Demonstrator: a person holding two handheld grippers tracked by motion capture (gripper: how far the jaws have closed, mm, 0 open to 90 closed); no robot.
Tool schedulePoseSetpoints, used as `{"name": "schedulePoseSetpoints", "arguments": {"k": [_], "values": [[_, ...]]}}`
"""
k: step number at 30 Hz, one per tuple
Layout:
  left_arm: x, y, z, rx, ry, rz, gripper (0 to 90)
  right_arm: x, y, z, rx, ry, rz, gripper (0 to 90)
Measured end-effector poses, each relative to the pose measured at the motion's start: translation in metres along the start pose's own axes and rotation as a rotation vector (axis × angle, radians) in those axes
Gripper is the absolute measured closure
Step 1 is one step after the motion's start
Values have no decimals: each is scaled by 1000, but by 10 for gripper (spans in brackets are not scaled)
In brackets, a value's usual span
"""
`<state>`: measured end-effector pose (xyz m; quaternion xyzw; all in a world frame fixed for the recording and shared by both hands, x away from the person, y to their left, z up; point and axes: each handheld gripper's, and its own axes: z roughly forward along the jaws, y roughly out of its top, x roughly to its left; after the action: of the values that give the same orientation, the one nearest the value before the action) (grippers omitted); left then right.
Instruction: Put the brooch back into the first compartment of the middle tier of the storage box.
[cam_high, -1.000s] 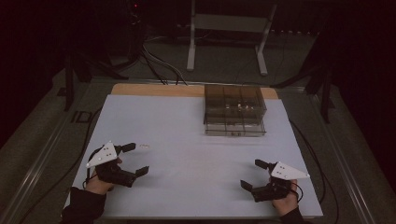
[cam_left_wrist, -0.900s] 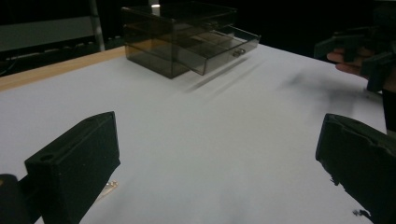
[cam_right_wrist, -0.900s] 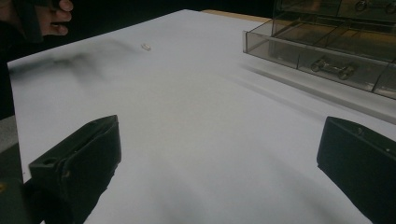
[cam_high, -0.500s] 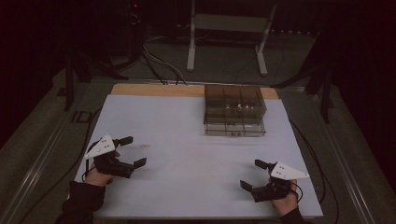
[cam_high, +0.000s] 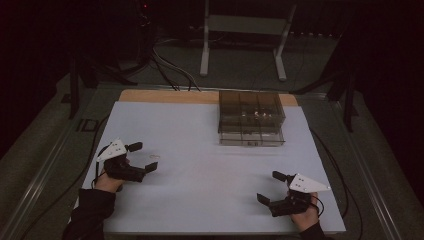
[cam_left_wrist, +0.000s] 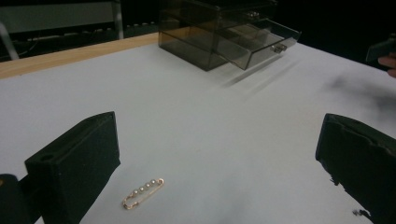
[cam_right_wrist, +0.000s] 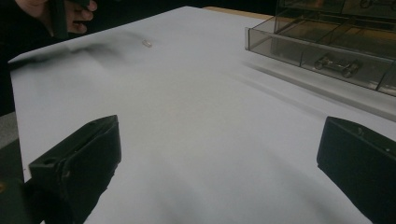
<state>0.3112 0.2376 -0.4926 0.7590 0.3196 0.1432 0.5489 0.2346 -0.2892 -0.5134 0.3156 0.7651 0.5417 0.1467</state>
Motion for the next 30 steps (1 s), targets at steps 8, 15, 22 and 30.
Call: {"name": "schedulePoseSetpoints", "arguments": {"k": [8,15,22,30], "values": [[7,2,13,34,7,-11,4,0,0,-1,-5,0,-1,0],[13,0,20,54,25,-21,4,-1,0,-1,-4,1,5,0],[22,-2,28,117,17,-65,33,-1,0,0,-4,3,9,0],[26,-3,33,170,79,-44,115,-1,-1,0,-2,2,7,0]]}}
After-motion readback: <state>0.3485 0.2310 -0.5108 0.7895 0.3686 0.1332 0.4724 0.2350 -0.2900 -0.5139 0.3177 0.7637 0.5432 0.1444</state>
